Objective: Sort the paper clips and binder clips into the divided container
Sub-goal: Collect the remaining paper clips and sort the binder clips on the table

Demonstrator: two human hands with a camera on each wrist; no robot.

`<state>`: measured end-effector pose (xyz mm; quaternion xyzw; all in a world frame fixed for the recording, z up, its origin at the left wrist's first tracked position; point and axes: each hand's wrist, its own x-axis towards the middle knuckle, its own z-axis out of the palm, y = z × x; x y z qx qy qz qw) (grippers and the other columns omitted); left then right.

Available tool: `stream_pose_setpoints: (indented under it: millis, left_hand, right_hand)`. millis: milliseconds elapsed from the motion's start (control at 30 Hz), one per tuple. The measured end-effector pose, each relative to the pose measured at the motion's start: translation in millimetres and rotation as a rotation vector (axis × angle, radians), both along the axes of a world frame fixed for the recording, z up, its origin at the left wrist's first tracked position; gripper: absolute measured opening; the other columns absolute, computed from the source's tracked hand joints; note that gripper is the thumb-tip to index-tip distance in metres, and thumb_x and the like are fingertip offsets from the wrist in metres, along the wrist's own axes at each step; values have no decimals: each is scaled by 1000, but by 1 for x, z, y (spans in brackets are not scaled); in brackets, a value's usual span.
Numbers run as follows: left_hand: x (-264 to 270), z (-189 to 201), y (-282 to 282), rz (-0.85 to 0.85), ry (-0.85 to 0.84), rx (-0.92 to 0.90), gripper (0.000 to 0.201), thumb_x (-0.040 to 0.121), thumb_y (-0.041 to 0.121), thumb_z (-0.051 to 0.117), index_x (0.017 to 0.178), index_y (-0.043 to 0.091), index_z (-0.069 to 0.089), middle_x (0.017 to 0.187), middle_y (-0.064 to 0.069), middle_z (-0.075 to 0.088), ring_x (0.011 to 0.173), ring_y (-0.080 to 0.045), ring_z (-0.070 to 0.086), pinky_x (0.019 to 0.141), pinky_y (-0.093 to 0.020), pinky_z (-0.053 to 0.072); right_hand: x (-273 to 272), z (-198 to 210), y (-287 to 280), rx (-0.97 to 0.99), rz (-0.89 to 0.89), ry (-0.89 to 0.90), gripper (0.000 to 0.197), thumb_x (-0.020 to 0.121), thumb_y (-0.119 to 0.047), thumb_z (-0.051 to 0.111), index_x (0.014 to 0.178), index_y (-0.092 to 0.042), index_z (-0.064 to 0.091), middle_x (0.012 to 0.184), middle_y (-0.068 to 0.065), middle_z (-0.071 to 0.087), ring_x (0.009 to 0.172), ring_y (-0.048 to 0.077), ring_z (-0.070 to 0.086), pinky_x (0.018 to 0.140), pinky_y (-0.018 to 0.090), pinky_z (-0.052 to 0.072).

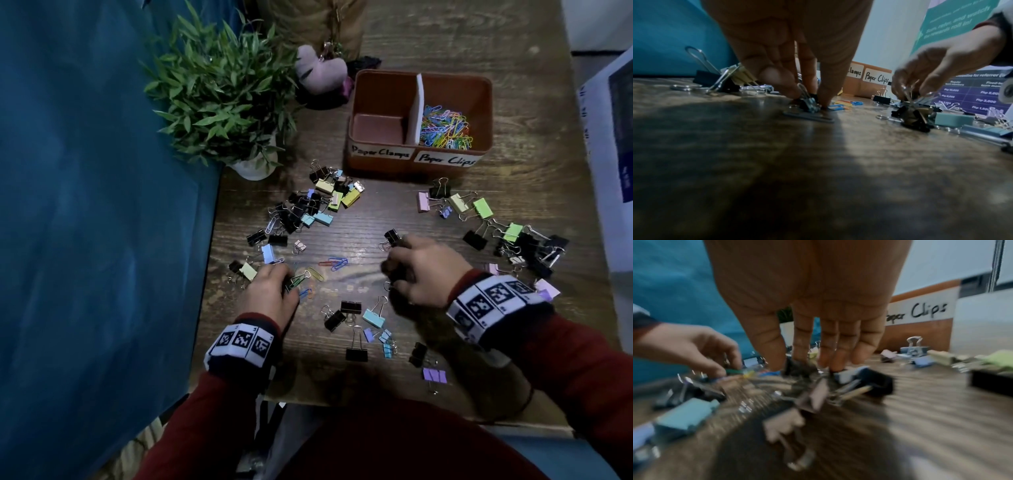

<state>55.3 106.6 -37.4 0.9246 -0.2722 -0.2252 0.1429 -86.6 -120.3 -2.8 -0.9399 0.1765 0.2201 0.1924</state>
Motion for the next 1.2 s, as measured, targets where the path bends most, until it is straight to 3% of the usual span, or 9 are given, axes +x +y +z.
stream_pose_setpoints:
  millis: [100,267,433,600,733,833,1000,1100,1200]
  left_hand:
    - [2,1,1,1,33,-37,31,82,28,67,112,25,59,112,5,59,98,-18,59,85,-30,50]
    - [1,9,2,-10,-10,-162,31,78,21,72,107,19,61,104,1,63,91,-18,61,83,-30,51]
    - [2,30,2,75,47,-349,31,78,12,69,105,23,60,88,11,61,73,-2,57,73,-13,48]
    - [7,28,12,244,6,-310,20,80,16,68,96,25,61,90,7,62,75,-12,59,76,-24,50]
    - [6,27,26,246,-38,-124,20,81,23,68,99,23,60,97,11,55,76,-16,56,76,-27,47]
    - [7,22,30,241,-37,-35,20,81,29,67,99,24,59,101,6,58,80,-20,57,78,-33,50]
    - [0,16,25,233,-40,-70,19,81,27,70,98,22,63,105,3,52,87,-18,55,76,-31,51]
    - [-10,13,19,112,-60,-75,12,81,32,69,90,25,67,100,4,59,92,-20,57,77,-32,52]
    - [-25,11,7,-55,-65,-22,17,84,37,65,95,27,71,100,2,64,100,-21,57,79,-30,46]
  right_hand:
    - [8,0,6,-57,65,-54,36,84,-42,57,116,-25,55,118,0,51,110,21,49,97,38,41]
    - [46,-3,52,69,276,-153,28,87,-27,58,116,-27,57,105,-5,58,101,16,54,97,36,41]
    - [60,-10,51,36,213,-114,20,91,-25,49,109,-20,57,94,-4,61,91,19,60,87,36,50]
    - [67,-14,56,98,332,-159,36,87,-18,57,123,-18,54,118,0,56,109,19,52,95,35,47]
    - [80,-26,79,124,538,-106,62,86,-14,61,142,-21,35,149,-1,34,132,21,35,103,42,42]
    - [82,-34,84,34,642,-95,63,90,-15,55,146,-19,26,155,-1,20,138,24,23,104,47,39]
    - [59,-31,57,-14,721,-28,63,94,-18,48,149,-22,18,156,-6,14,139,25,18,106,41,37]
    - [43,-23,35,16,672,-77,66,91,-11,52,148,-24,20,156,-6,18,138,23,24,108,36,35]
    - [36,-24,21,113,294,-240,54,85,-5,58,136,-15,44,135,7,49,120,25,48,99,35,43]
